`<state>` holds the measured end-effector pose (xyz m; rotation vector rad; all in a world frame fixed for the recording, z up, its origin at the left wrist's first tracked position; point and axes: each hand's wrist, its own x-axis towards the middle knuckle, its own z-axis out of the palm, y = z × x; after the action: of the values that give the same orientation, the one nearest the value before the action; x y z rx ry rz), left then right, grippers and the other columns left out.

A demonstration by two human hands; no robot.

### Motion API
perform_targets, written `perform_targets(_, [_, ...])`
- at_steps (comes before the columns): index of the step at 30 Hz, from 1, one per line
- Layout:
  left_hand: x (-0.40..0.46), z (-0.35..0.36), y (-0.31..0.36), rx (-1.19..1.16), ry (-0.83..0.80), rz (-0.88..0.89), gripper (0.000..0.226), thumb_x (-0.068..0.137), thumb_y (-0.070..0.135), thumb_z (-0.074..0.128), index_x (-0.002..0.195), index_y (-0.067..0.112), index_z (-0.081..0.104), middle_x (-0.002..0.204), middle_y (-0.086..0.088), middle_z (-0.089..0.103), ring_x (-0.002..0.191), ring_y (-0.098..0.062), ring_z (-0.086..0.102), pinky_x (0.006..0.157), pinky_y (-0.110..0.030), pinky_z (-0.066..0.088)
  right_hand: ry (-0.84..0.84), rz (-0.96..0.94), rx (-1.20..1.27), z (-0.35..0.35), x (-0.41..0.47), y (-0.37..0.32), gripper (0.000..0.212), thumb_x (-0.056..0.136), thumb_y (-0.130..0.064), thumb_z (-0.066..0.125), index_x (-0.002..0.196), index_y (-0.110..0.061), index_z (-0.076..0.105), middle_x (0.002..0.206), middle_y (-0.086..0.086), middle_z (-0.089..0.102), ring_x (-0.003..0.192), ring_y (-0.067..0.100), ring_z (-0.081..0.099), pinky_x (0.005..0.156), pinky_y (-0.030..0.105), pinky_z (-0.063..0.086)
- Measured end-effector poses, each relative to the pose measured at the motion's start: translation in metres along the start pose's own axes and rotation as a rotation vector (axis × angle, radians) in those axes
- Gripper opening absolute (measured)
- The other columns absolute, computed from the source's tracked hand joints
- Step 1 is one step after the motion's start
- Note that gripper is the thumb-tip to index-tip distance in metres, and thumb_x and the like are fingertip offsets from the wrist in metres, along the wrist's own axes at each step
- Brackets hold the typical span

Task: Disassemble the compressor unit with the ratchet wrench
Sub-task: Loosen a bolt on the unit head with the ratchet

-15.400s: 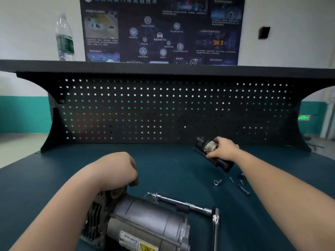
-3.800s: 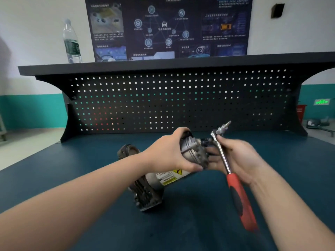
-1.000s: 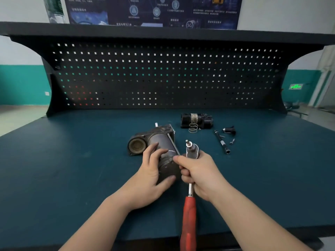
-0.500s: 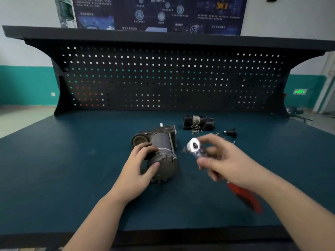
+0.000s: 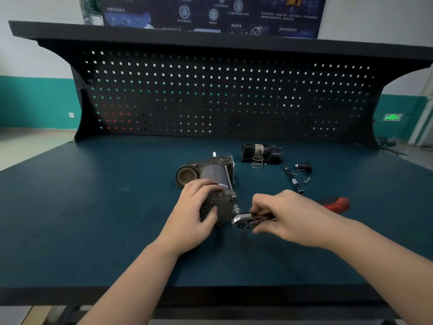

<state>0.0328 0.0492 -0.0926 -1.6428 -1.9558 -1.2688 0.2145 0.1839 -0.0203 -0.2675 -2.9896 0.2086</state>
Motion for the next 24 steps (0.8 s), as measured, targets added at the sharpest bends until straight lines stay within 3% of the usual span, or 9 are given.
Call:
perform_targets(3, [0.0,0.001,-0.001,0.016,0.001,0.006,0.044,0.076,0.011,0.055,0.118,0.024,0.055,0.121,0.016,0.047,0.122,-0.007,0.038,0.105,-0.016,0.026,0.019,-0.018,-0.098,0.003,-0.002,0.001,0.022,0.088,-0.048,0.061,0.099,-0.035,0.048,0.086,-0.013,0.065,0.076,0.007,0.053,0.058,0.024,0.035])
perform_targets(6, [0.001,0.0,-0.001,0.014,0.001,0.004,0.045,0.075,0.01,0.054,0.117,0.024,0.055,0.12,0.016,0.048,0.122,-0.007,0.038,0.105,-0.018,0.027,0.025,-0.042,-0.123,0.004,-0.004,0.001,0.021,0.089,-0.047,0.059,0.1,-0.034,0.048,0.083,-0.011,0.065,0.071,0.007,0.053,0.056,0.023,0.036])
perform_targets(12, [0.002,0.001,-0.002,0.028,0.002,0.002,0.045,0.075,0.008,0.059,0.117,0.025,0.056,0.12,0.015,0.048,0.121,-0.008,0.039,0.104,-0.018,0.029,0.071,-0.056,-0.095,0.003,-0.004,0.002,0.021,0.088,-0.045,0.062,0.1,-0.033,0.05,0.082,-0.01,0.065,0.073,0.008,0.055,0.059,0.026,0.039])
perform_targets(20, [0.001,0.002,0.0,0.07,0.007,0.025,0.045,0.074,0.013,0.057,0.118,0.026,0.054,0.119,0.014,0.048,0.12,-0.011,0.039,0.104,-0.021,0.03,0.011,-0.022,-0.022,-0.001,-0.002,0.01,0.022,0.086,-0.044,0.065,0.099,-0.035,0.051,0.088,-0.012,0.07,0.077,0.005,0.06,0.07,0.034,0.05])
perform_targets(24, [0.001,0.003,0.0,0.073,0.019,0.012,0.044,0.075,0.014,0.057,0.117,0.026,0.054,0.118,0.013,0.049,0.118,-0.01,0.039,0.103,-0.015,0.027,0.007,0.009,0.065,-0.001,0.001,0.011,0.024,0.082,-0.045,0.071,0.094,-0.036,0.053,0.086,-0.014,0.068,0.078,0.002,0.06,0.072,0.033,0.051])
